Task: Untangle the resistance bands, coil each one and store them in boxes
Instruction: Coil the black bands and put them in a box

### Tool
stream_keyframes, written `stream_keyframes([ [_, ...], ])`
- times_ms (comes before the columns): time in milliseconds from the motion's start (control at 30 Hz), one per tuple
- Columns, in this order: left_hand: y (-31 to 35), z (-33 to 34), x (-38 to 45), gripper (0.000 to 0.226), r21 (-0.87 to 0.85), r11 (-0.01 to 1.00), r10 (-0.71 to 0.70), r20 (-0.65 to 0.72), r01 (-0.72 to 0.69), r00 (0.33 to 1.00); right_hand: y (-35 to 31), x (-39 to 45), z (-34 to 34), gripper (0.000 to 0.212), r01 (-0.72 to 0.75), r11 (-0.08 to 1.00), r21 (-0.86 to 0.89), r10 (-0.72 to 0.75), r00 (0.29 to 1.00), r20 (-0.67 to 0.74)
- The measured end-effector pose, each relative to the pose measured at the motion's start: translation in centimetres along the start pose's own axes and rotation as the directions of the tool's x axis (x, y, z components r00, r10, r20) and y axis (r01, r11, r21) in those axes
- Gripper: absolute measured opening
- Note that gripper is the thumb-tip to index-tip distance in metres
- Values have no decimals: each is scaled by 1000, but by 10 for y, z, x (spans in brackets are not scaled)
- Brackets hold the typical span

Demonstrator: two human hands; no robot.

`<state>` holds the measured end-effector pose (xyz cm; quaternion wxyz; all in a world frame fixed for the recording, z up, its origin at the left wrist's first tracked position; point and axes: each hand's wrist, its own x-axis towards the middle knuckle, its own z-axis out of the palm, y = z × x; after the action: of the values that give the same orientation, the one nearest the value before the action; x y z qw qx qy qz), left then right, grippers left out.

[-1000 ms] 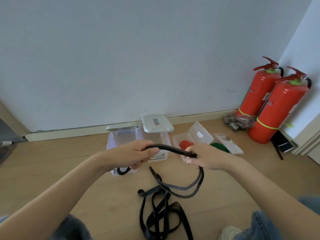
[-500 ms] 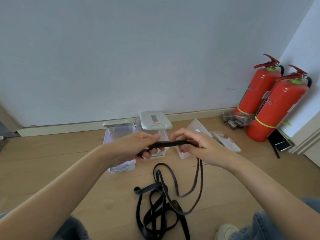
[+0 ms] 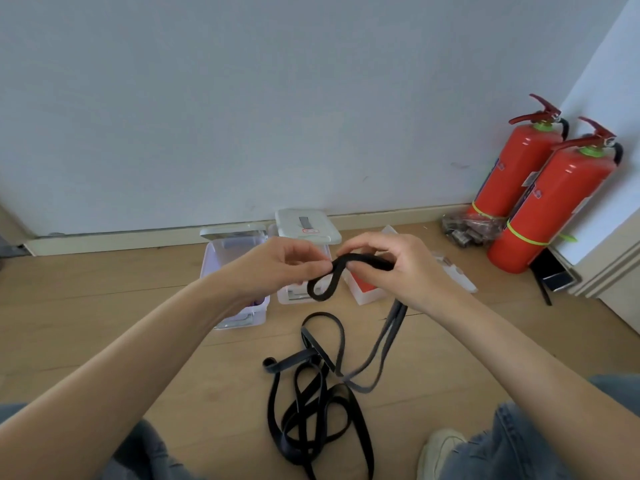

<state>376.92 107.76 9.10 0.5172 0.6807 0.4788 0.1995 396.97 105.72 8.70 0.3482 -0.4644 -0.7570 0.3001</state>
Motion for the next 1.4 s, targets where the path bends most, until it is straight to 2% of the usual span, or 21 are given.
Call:
stream_keyframes([
  [33,0,-1,0,11,33,999,-5,-15,5,1000,-1,-1,0,18,4,1000,-19,-4,1000,11],
  [100,1,0,1,9,-24,999,-35,24,36,999,-3,-3,0,16,21,998,-52,-20,1000,15],
  [233,4,8,2,26,-278,954,-60,179,109,982,-7,-4,6,12,62,989,-135,-78,990,-114],
  [333,3,11,3,25,-449,886,-48,163,118,985,-9,-4,8,10,60,985,-165,-94,975,-203],
  [367,3,10,4,22,-513,850,-65,125,120,990,-9,-3,6,12,41,993,-114,-62,980,-187],
  [433,1,4,6,17,-609,786,-98,49,108,994,-9,-2,2,24,-28,1000,0,28,998,-64],
  [467,0,2,6,16,-636,765,-109,25,101,994,-9,-2,3,32,-58,998,11,58,998,-10],
  [533,-2,3,6,17,-658,747,-114,18,97,993,-9,-3,8,40,-55,997,-61,54,998,-17],
  [600,-3,5,6,21,-651,751,-108,48,113,993,-9,-2,10,32,5,996,-87,-13,996,-88],
  [667,-2,3,4,25,-559,820,-78,104,123,991,-8,-1,6,29,60,995,-82,-65,996,-59],
  [767,-1,-2,1,21,-186,979,-52,184,87,982,-7,-2,3,33,124,973,-194,-95,984,152],
  [833,1,0,0,11,56,998,-34,170,25,985,-7,-4,8,35,162,946,-282,-90,964,251],
  [867,2,2,0,11,117,993,-15,132,-1,991,-6,-5,9,36,163,942,-294,-92,967,238],
  [933,1,4,2,13,78,996,35,-4,-35,999,-4,-6,9,36,111,967,-231,-91,991,99],
  [1000,0,5,4,10,-136,990,28,-144,-48,989,-6,-6,8,31,-19,999,32,21,997,-72],
  [1067,1,8,4,12,-401,914,-19,-193,-62,981,-8,-4,12,26,-85,962,260,128,980,-155],
  [1167,2,19,4,10,-588,806,-72,-212,-68,975,-7,-4,24,22,-113,956,272,168,967,-189],
  [1267,-1,21,4,7,-533,842,-55,-247,-88,967,-4,-4,28,21,-123,940,318,193,961,-198],
  [1333,-2,16,5,10,-354,931,-5,-241,-83,971,-3,-4,24,24,-129,956,262,178,969,-169],
  [1400,0,12,3,15,-102,993,45,-146,-60,988,-3,-5,22,29,-114,988,104,122,989,-79],
])
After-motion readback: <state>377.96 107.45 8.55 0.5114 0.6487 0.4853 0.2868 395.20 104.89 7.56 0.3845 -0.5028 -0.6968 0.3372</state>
